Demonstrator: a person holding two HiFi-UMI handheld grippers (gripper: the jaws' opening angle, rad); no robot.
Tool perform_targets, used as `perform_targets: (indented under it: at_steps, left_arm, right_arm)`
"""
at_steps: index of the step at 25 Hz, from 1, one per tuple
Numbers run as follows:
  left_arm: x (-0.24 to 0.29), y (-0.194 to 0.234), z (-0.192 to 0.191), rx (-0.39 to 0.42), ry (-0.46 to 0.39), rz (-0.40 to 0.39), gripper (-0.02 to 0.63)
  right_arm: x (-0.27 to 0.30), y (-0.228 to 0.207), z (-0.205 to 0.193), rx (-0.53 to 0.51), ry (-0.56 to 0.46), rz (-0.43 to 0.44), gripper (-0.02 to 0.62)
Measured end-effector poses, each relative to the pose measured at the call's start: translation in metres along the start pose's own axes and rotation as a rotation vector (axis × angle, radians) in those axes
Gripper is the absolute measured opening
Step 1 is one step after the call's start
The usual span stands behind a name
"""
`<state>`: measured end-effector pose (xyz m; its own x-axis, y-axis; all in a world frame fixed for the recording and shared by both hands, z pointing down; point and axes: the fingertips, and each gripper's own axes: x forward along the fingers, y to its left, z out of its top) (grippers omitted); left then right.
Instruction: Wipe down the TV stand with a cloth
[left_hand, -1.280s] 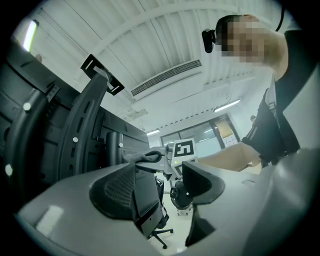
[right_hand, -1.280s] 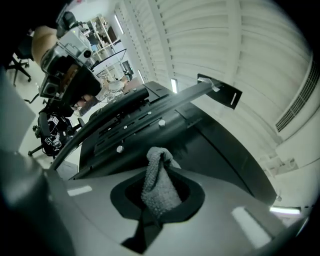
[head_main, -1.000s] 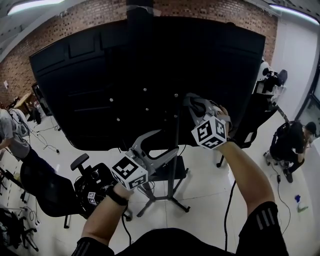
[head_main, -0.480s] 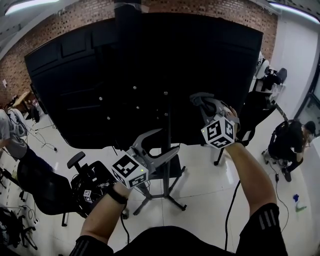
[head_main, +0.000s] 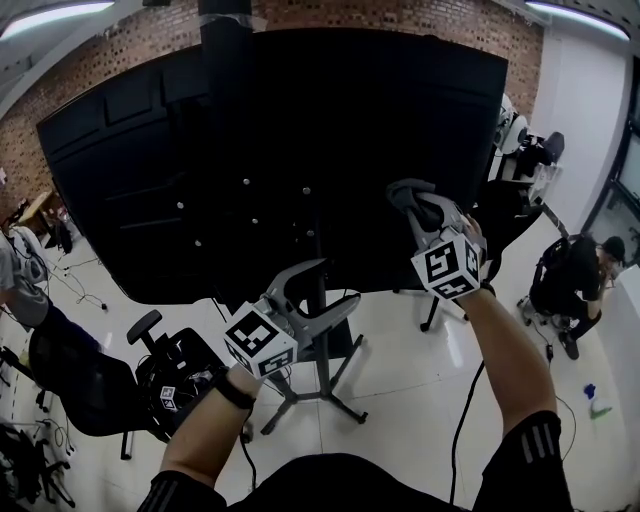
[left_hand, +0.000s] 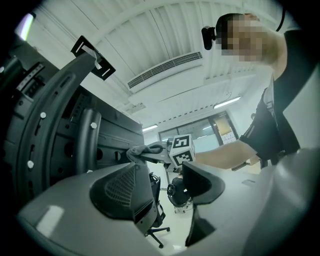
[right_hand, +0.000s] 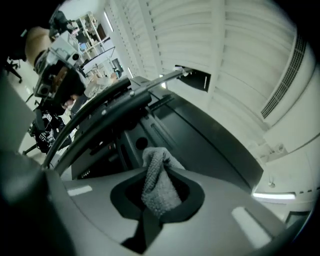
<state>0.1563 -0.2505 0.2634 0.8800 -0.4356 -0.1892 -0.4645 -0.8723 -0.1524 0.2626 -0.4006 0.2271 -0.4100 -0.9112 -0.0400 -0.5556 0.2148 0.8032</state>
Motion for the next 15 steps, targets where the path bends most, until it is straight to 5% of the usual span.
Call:
perform_targets:
  at_steps: [7, 15]
  left_arm:
    - [-0.005, 0.002, 0.025, 0.051, -0.026, 0.039, 0.313]
    - [-0.026, 0.006, 0.036, 0.076, -0.033, 0.092, 0.313]
  right_arm:
    - [0.016, 0.006, 0.105, -0.073, -0.188, 0.019, 0.02]
    - [0.06, 0.026, 0.118, -0.053, -0.156, 0.082, 0.02]
